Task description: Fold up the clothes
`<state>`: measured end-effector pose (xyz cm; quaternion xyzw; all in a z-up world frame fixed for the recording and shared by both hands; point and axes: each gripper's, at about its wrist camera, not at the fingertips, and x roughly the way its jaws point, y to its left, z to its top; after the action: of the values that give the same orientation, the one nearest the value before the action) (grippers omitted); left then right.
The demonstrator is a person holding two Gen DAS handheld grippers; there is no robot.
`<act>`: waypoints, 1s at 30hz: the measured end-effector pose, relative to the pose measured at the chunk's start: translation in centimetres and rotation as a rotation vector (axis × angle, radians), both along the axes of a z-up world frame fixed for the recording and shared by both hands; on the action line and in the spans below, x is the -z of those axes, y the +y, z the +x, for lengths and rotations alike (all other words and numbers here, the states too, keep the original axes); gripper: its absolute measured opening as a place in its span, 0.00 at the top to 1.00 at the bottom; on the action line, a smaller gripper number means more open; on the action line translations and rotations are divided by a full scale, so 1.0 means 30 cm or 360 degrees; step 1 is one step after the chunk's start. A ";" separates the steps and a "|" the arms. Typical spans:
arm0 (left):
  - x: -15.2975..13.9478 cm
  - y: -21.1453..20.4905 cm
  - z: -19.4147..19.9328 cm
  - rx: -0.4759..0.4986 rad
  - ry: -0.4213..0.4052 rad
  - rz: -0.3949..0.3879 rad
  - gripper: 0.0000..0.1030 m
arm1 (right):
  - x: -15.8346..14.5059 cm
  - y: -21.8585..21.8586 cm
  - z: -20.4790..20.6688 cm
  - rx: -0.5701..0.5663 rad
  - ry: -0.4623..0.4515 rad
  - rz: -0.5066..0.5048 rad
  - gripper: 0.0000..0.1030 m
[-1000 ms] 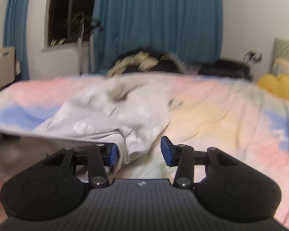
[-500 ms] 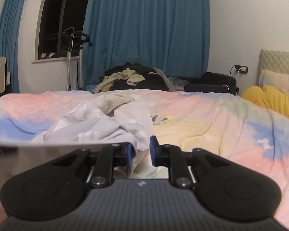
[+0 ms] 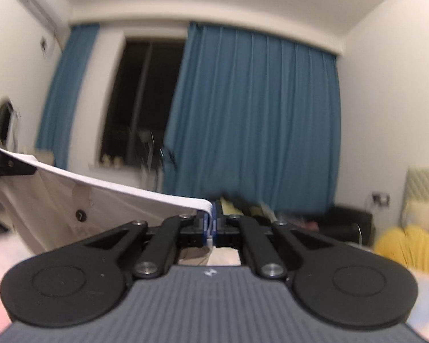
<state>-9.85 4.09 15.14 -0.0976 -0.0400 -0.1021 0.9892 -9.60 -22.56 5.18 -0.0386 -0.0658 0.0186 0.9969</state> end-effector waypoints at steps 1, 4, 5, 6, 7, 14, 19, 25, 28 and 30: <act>-0.080 0.000 -0.032 -0.0002 -0.0069 0.0017 0.87 | -0.074 -0.006 -0.032 -0.0025 -0.0057 0.0007 0.97; -0.321 0.004 -0.130 0.0014 -0.0251 0.0046 0.88 | -0.312 -0.034 -0.132 -0.0105 -0.0208 0.0022 0.97; -0.400 0.005 -0.162 0.0023 -0.0304 0.0055 0.88 | -0.391 -0.043 -0.166 -0.0132 -0.0253 0.0026 0.97; -0.474 0.006 -0.195 0.0034 -0.0354 0.0059 0.88 | -0.465 -0.052 -0.195 -0.0150 -0.0290 0.0023 0.97; -0.545 0.005 -0.227 0.0043 -0.0398 0.0062 0.88 | -0.540 -0.060 -0.224 -0.0168 -0.0326 0.0020 0.97; -0.890 -0.021 -0.360 0.0020 -0.0627 0.0123 0.87 | -0.909 -0.086 -0.352 -0.0227 -0.0534 -0.0024 0.96; -0.924 -0.033 -0.286 0.0003 -0.0568 0.0160 0.87 | -0.973 -0.072 -0.256 -0.0272 -0.0471 -0.0009 0.96; -0.713 -0.021 0.014 -0.0023 -0.0330 0.0163 0.85 | -0.788 -0.028 0.052 -0.0264 -0.0220 -0.0008 0.95; -0.559 -0.002 0.230 -0.0029 -0.0212 0.0185 0.84 | -0.638 0.002 0.273 -0.0235 -0.0077 -0.0033 0.95; -0.452 0.017 0.394 -0.0011 -0.0132 0.0184 0.84 | -0.536 0.012 0.436 -0.0213 0.0018 -0.0046 0.95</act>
<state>1.98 4.60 28.69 -0.0358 -0.0753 -0.1047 0.9910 3.49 -22.19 21.28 -0.0484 -0.0624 0.0865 0.9931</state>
